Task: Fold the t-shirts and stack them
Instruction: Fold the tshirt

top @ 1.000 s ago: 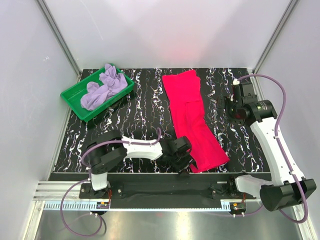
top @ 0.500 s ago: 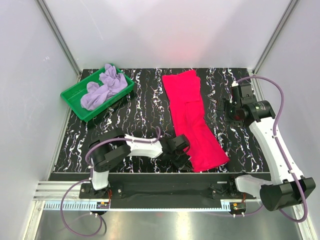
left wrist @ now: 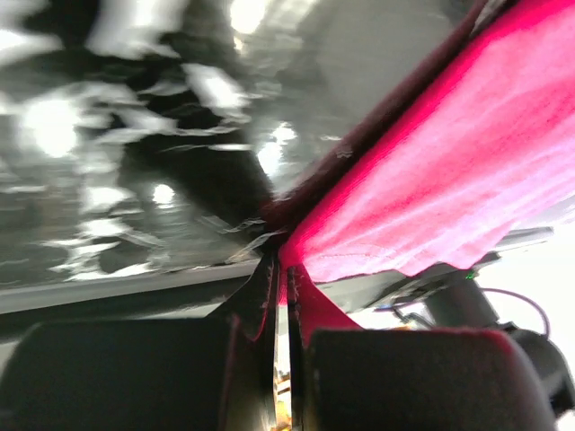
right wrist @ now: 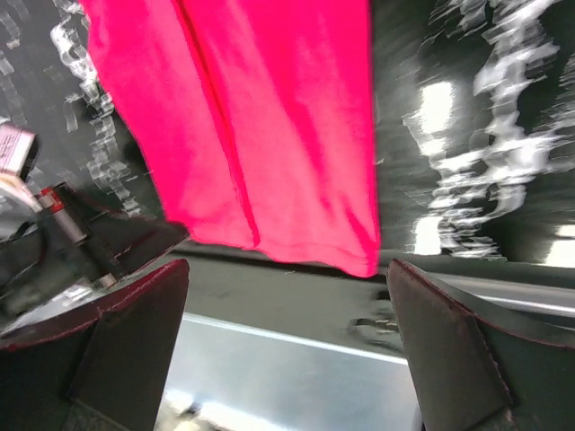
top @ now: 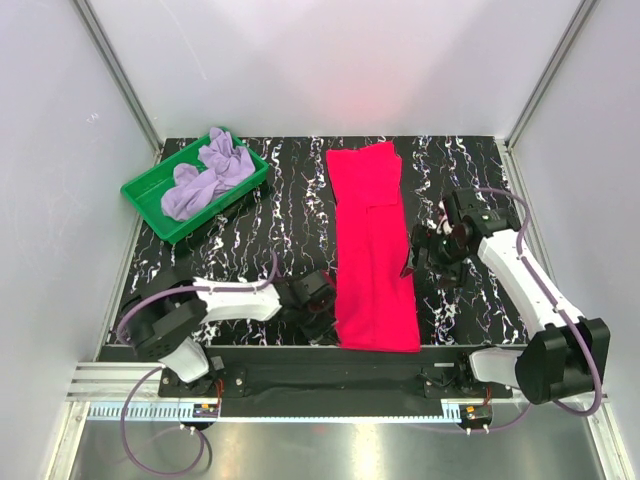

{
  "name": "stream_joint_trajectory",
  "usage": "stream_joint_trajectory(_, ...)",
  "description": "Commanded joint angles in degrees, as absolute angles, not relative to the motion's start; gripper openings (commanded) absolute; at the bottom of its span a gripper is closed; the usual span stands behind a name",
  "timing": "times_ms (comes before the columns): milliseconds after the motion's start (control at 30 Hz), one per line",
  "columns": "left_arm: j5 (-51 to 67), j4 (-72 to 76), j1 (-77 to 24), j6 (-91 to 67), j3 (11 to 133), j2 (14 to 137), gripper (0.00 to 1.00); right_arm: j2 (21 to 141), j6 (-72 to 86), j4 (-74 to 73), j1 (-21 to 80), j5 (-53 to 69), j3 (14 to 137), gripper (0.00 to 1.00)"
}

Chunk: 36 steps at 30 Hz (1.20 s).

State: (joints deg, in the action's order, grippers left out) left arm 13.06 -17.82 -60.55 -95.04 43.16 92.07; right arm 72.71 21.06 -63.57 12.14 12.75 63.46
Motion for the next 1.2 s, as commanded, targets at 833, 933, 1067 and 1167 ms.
stream_joint_trajectory(833, 14.76, -18.90, -57.57, -82.80, 34.89, 79.54, 0.00, 63.02, 38.58, -52.65, 21.62, 24.44, 32.70, 0.74)
stream_joint_trajectory(933, 15.12, -18.11, -57.57, -82.97, 34.81, 79.80, 0.00, 62.83, 38.32, -50.37, 21.62, 24.86, 30.42, 0.72)
stream_joint_trajectory(1067, 15.20, -17.93, -57.57, -83.15, 34.19, 79.37, 0.00, 66.00, 38.15, -45.10, 24.16, 26.46, 29.18, 0.66)
stream_joint_trajectory(1167, 15.82, -16.97, -57.57, -83.58, 33.32, 79.54, 0.00, 67.06, 38.93, -41.77, 24.96, 27.76, 28.30, 0.56)
